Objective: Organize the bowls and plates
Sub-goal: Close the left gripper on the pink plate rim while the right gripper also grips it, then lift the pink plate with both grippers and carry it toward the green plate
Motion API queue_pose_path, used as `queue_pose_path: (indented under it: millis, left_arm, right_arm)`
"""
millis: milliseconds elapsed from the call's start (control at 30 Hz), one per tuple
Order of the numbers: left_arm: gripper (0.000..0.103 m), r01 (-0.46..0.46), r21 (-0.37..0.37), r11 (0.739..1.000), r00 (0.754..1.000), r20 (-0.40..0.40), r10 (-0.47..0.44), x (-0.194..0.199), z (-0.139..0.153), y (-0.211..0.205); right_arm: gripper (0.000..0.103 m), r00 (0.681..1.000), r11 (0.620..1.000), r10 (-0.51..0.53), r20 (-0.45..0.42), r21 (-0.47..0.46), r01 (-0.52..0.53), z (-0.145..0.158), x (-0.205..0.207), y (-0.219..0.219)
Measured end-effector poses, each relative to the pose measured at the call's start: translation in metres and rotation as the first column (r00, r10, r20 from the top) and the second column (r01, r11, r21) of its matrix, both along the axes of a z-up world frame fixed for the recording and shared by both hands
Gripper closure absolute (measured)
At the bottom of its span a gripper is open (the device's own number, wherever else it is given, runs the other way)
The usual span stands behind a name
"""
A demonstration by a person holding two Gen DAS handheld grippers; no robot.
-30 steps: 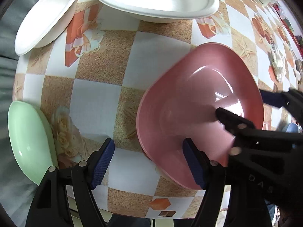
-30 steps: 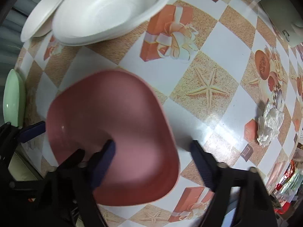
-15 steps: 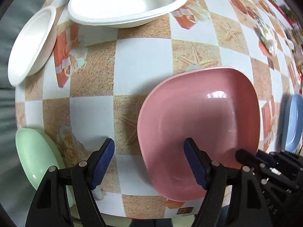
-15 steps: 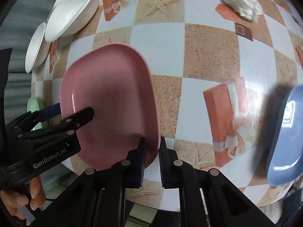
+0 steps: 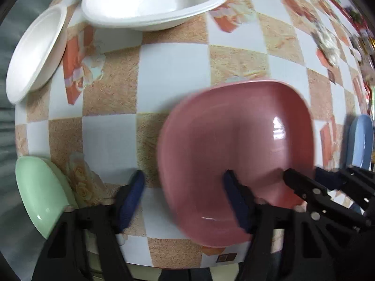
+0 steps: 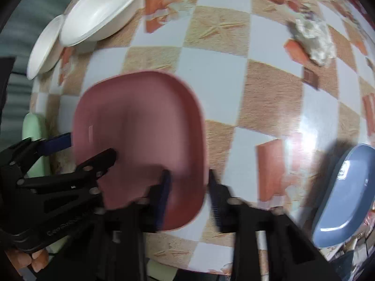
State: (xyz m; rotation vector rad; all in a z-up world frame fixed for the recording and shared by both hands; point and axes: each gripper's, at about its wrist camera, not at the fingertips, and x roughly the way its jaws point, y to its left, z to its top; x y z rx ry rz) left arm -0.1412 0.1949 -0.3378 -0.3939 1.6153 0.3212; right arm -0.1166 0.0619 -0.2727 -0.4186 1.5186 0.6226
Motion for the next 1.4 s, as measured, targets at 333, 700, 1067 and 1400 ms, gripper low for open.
queue_pose_path:
  millis: [333,700,1067,1400]
  left_arm:
    - [0.073,0.209,-0.039,0.977,0.976,-0.053,-0.211,-0.019,0.021,-0.024]
    - [0.073,0.472,0.002,0.882,0.881,-0.026,-0.472,-0.010,0.082,-0.074]
    - [0.073,0.633,0.062,0.772,0.774,-0.024,-0.633,0.037,0.138,-0.106]
    - [0.073,0.637,0.055,0.769,0.771,-0.030,-0.636,0.037,0.133,-0.100]
  right_arm:
    - [0.090,0.986,0.998,-0.057,-0.157,0.012,0.059,0.001,-0.049,-0.030]
    - [0.090,0.958,0.957,-0.254,-0.133,0.111,0.269,0.048,-0.010,-0.109]
    - [0.090,0.902,0.884,-0.416,-0.115,0.182,0.431,0.073,-0.014,-0.141]
    - [0.090,0.900,0.881,-0.419,-0.119,0.188,0.435,0.075,-0.017,-0.138]
